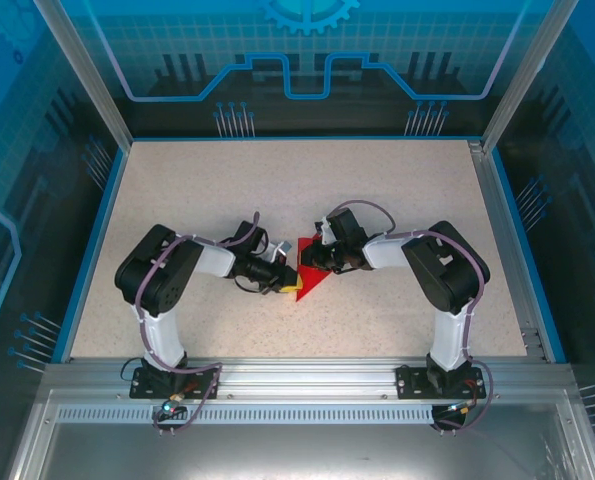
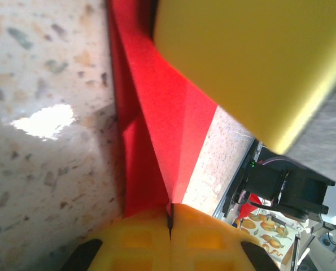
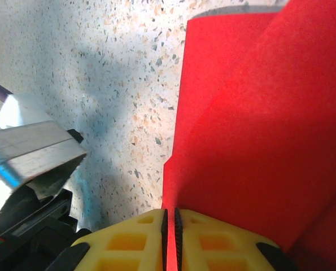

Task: Fold a paper plane with a square sheet of paper (pick it up from the middle)
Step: Fourth fold the wing at the center of the table.

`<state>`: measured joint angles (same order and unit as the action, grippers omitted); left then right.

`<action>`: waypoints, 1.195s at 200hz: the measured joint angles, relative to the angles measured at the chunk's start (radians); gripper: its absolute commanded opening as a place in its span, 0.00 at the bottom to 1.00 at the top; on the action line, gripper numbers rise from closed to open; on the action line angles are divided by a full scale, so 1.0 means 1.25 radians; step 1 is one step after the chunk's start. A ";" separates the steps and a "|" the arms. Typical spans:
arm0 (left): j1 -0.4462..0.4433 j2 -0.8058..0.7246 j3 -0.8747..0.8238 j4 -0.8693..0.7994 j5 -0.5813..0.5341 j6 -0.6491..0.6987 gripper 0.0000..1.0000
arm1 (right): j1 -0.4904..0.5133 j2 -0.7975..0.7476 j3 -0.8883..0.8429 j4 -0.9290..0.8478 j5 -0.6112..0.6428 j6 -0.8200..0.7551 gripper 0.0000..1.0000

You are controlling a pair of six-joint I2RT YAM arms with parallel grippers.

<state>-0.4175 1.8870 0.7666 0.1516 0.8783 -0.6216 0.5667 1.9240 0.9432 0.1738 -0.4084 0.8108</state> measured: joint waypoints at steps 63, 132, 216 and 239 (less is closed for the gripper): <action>-0.001 0.001 0.000 -0.004 0.007 0.022 0.12 | 0.000 0.001 0.002 -0.005 -0.001 0.000 0.15; -0.010 -0.007 0.003 -0.034 -0.006 0.045 0.14 | 0.000 0.003 0.010 -0.026 -0.012 -0.004 0.15; -0.025 -0.023 0.004 -0.084 -0.030 0.063 0.05 | 0.000 0.004 0.011 -0.028 -0.015 -0.006 0.15; -0.026 -0.024 0.006 -0.091 -0.036 0.065 0.00 | 0.000 0.004 0.012 -0.029 -0.015 -0.006 0.15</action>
<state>-0.4503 1.8568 0.7742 0.0380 0.8330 -0.5400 0.5671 1.9289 0.9577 0.1371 -0.4271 0.8032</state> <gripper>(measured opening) 0.063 0.148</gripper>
